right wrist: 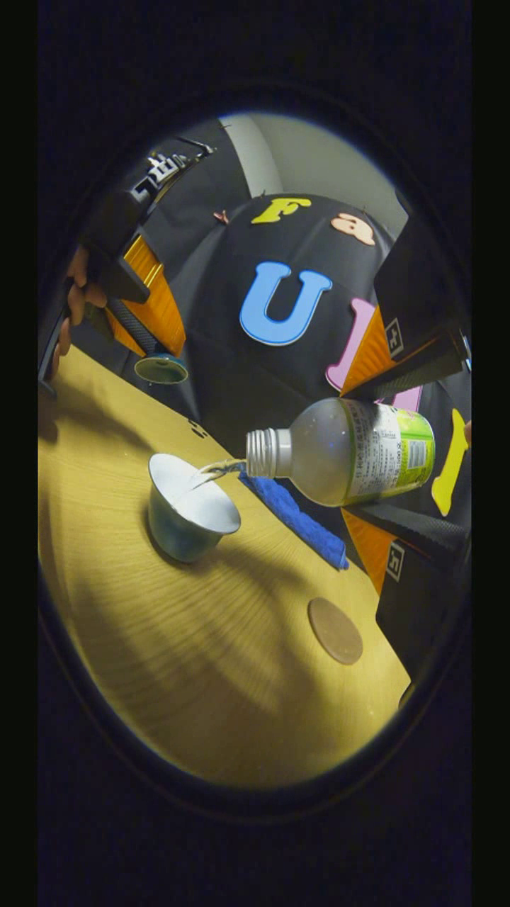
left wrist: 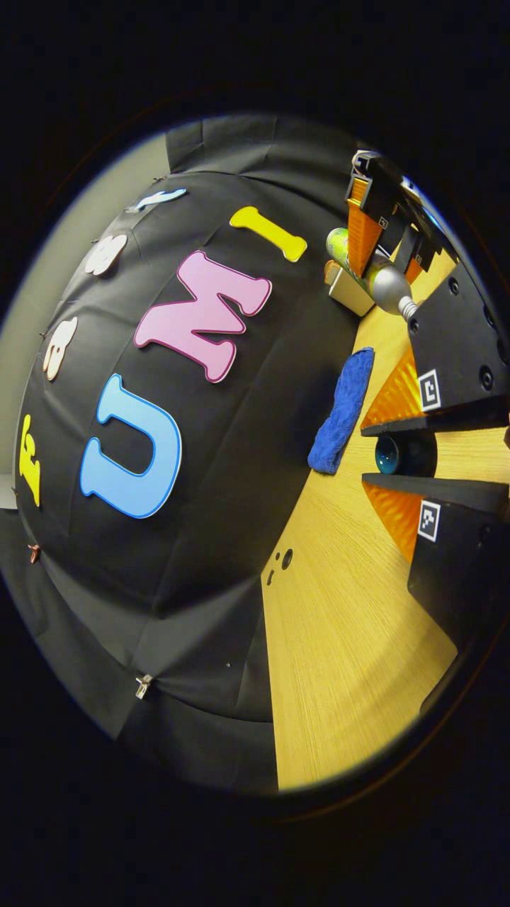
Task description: Open the teacup lid with one hand, grasp the water bottle and pour water into the teacup with the other hand; after pouring, place the water bottle on the coaster and then close the teacup lid.
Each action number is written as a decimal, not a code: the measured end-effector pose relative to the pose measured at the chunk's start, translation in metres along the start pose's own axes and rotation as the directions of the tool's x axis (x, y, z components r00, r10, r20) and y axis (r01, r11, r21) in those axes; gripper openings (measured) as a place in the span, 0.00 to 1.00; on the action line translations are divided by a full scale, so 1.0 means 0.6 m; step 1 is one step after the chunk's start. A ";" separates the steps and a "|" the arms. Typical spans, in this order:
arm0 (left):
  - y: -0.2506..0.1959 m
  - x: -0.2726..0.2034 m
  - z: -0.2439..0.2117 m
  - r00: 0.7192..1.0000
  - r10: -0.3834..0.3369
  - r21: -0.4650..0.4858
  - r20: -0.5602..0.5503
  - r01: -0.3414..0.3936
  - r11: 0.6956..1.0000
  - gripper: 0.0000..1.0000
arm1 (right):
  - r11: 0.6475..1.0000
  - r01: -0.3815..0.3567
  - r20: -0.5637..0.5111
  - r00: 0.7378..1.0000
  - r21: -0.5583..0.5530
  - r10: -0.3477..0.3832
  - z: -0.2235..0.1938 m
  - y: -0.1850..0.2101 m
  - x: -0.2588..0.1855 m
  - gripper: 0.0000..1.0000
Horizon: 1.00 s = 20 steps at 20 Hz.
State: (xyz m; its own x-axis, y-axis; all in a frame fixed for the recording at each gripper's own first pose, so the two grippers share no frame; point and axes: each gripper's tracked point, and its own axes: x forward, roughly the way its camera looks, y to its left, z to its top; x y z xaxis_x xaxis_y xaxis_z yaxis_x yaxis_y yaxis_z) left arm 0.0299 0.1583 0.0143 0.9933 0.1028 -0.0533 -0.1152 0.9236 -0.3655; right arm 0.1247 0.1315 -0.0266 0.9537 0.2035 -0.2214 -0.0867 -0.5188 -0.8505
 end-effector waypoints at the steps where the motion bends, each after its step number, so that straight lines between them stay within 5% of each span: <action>1: -0.001 0.000 0.001 1.000 -0.001 0.000 0.000 0.001 1.000 0.31 | 1.000 0.014 0.004 1.000 -0.026 -0.014 -0.003 -0.008 -0.002 0.78; 8: 0.001 -0.001 0.002 1.000 0.003 -0.009 0.001 -0.003 1.000 0.31 | 0.981 0.113 0.029 0.993 -0.158 -0.110 -0.012 -0.066 -0.004 0.78; 20: -0.001 0.000 0.001 1.000 0.003 -0.020 -0.005 -0.003 1.000 0.31 | 0.978 0.096 0.051 0.995 -0.187 -0.088 0.002 -0.064 -0.001 0.78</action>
State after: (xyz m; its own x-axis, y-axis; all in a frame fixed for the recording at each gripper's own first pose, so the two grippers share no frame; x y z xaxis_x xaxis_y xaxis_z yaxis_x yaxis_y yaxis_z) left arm 0.0300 0.1578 0.0148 0.9929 0.1036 -0.0586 -0.1182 0.9156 -0.3842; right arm 0.1272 0.1525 0.0055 0.9418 0.2901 -0.1698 0.0605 -0.6433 -0.7632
